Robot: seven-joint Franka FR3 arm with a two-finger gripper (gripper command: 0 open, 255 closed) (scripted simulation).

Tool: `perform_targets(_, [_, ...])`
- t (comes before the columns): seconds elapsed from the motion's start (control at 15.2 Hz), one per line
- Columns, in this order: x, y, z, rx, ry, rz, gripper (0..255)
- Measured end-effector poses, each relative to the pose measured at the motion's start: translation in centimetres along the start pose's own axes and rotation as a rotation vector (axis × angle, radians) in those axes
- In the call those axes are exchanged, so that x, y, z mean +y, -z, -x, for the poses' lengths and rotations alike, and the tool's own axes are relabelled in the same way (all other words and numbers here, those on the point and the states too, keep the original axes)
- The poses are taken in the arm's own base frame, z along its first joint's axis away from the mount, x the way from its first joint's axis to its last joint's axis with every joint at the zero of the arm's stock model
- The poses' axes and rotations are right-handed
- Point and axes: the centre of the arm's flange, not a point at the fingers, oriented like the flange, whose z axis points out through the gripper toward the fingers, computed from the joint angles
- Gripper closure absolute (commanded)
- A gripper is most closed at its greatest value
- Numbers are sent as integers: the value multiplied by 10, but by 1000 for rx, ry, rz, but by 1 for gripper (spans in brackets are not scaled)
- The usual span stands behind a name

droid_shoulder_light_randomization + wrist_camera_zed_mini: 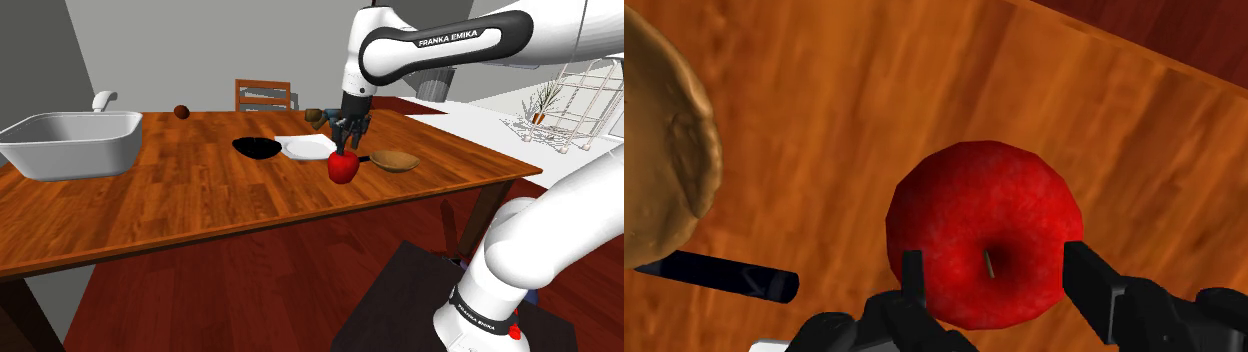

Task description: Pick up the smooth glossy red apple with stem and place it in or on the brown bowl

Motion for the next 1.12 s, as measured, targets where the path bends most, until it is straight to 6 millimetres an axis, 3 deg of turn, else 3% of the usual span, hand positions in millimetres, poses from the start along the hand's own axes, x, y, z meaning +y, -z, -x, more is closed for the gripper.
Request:
perform_targets(0.59, [0, 0, 0, 0, 0, 0, 255])
perform_targets(1.12, [3, 37, -3, 0, 0, 0, 255])
